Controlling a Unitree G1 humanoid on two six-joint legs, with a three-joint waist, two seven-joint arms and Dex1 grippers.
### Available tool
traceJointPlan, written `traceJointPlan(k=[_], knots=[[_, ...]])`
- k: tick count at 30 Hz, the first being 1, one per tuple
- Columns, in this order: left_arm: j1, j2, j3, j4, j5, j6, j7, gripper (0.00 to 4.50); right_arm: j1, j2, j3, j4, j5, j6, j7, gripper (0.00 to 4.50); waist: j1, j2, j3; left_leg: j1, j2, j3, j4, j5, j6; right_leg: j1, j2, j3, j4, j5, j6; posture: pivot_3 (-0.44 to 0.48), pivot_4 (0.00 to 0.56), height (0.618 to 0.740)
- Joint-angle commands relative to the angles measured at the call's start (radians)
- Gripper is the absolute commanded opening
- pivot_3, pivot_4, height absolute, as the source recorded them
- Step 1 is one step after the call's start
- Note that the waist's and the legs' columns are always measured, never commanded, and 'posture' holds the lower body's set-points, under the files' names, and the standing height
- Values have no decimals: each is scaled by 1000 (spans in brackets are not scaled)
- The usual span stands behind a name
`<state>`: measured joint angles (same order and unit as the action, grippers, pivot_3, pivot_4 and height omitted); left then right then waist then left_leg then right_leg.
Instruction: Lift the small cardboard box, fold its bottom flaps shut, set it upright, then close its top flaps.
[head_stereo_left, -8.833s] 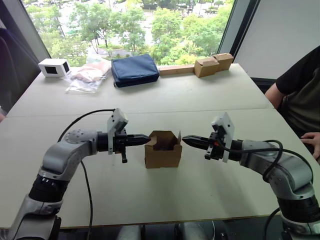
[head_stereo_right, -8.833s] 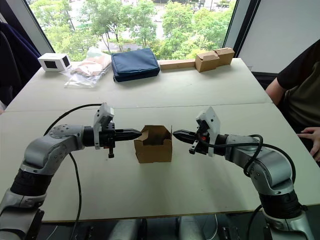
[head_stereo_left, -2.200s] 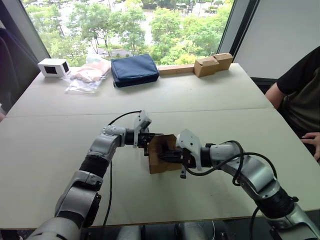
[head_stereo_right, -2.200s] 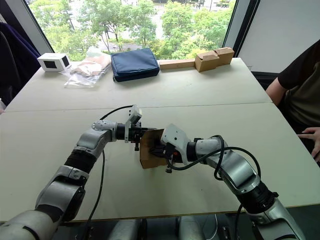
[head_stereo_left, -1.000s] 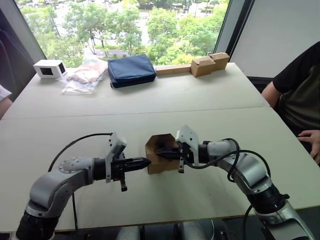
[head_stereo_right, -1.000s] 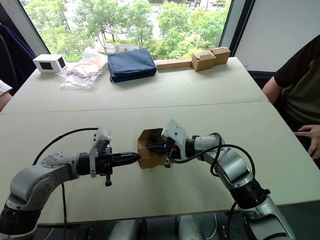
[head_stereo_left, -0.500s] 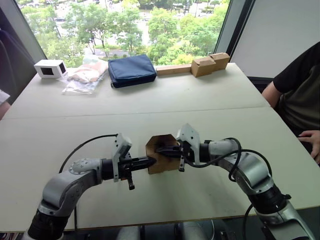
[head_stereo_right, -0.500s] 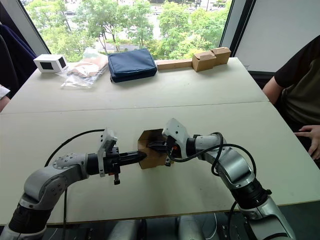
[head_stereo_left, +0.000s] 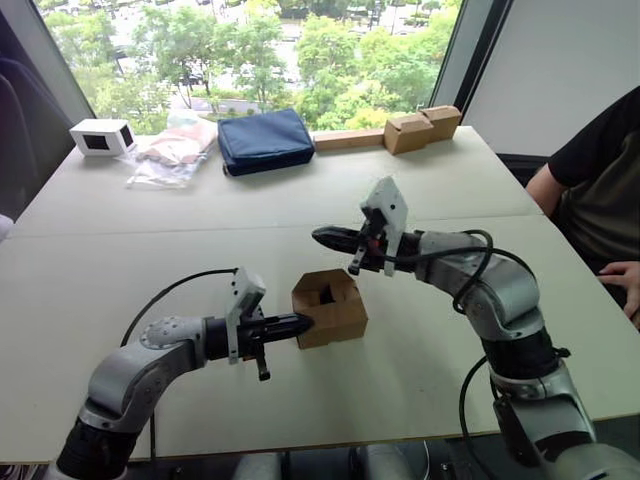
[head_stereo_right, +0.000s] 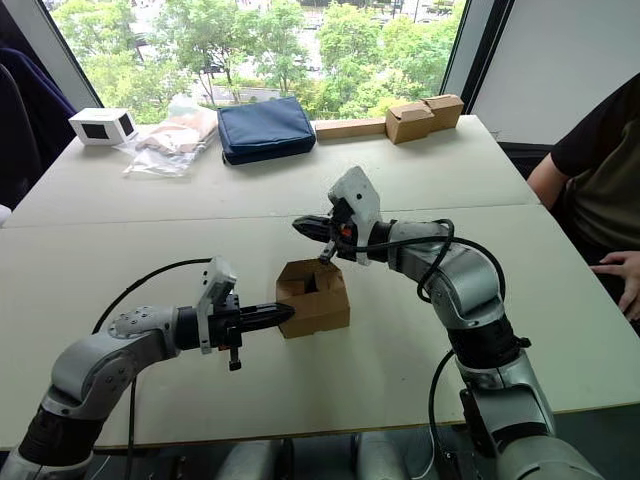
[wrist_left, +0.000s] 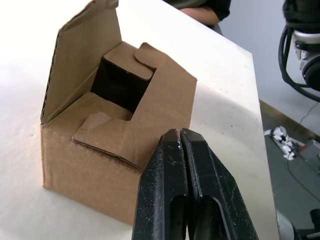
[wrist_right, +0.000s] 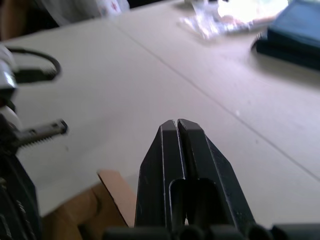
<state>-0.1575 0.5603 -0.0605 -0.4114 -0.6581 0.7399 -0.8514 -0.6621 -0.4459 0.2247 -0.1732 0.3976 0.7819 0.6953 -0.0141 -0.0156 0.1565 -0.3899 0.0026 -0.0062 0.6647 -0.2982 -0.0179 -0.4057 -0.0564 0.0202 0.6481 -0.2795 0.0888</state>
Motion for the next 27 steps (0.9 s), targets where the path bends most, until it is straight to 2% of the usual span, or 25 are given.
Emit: traceJointPlan(k=[1,9,15,21,27], knots=[[14,12,-23,1,27,-10,5,51,6,-32,49,-18,-39,-26,47,0,0,0,0,0,0,0,0,0,0,0,0,0,0,0,0,0,150,740],[6,11,-12,3,26,-20,13,51,74,-106,42,-148,28,18,166,0,2,0,0,0,-1,0,0,0,0,1,-1,-1,0,0,0,0,150,740],[-4,15,47,-30,-39,16,26,51,112,-108,34,-172,22,37,144,0,1,0,0,0,-1,-1,0,0,0,1,-1,-1,0,0,0,0,150,740],[-71,-9,91,-12,-94,46,59,51,120,-99,38,-167,8,30,120,0,3,0,0,0,-1,-1,0,0,0,0,-1,-1,0,0,0,0,150,740],[-109,-60,52,57,-35,4,97,51,125,-95,36,-171,2,22,105,0,2,0,0,0,-3,-1,0,0,0,1,-3,-2,0,0,0,0,150,740]])
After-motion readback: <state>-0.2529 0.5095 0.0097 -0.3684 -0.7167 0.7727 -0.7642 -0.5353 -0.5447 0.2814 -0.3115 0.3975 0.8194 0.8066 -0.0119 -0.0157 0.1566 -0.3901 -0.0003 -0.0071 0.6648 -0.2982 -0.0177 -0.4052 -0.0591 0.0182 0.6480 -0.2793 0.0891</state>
